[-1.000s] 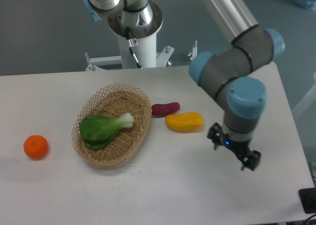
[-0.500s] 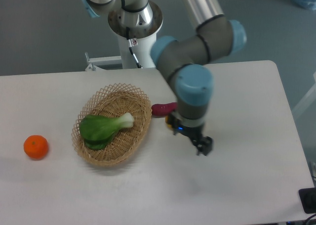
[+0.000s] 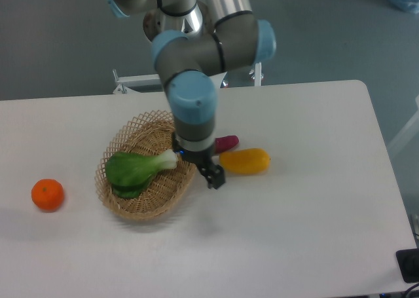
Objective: Pick up the green vegetable from the basket
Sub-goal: 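Move the gripper over the basket toward the green bok choy, then lower the gripper onto the bok choy stem and close it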
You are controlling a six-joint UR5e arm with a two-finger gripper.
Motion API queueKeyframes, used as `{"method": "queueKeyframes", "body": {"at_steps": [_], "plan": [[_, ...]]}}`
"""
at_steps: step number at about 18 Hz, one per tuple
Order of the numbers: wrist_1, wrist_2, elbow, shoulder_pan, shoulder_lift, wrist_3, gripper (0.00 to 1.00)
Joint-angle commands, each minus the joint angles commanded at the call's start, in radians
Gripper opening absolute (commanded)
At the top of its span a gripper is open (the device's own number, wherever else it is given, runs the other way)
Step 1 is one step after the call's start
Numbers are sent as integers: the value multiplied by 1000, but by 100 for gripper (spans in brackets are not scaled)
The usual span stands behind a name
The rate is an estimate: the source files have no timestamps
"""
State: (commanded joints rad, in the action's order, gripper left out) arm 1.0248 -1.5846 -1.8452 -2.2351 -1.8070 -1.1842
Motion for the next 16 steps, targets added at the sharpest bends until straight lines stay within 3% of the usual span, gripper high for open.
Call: {"method": "queueKeyframes", "body": {"at_steps": [10,16], "plan": [[-15,-11,-49,88,-28,46,100],[-65,-11,-108,94,-41,51,100]]}}
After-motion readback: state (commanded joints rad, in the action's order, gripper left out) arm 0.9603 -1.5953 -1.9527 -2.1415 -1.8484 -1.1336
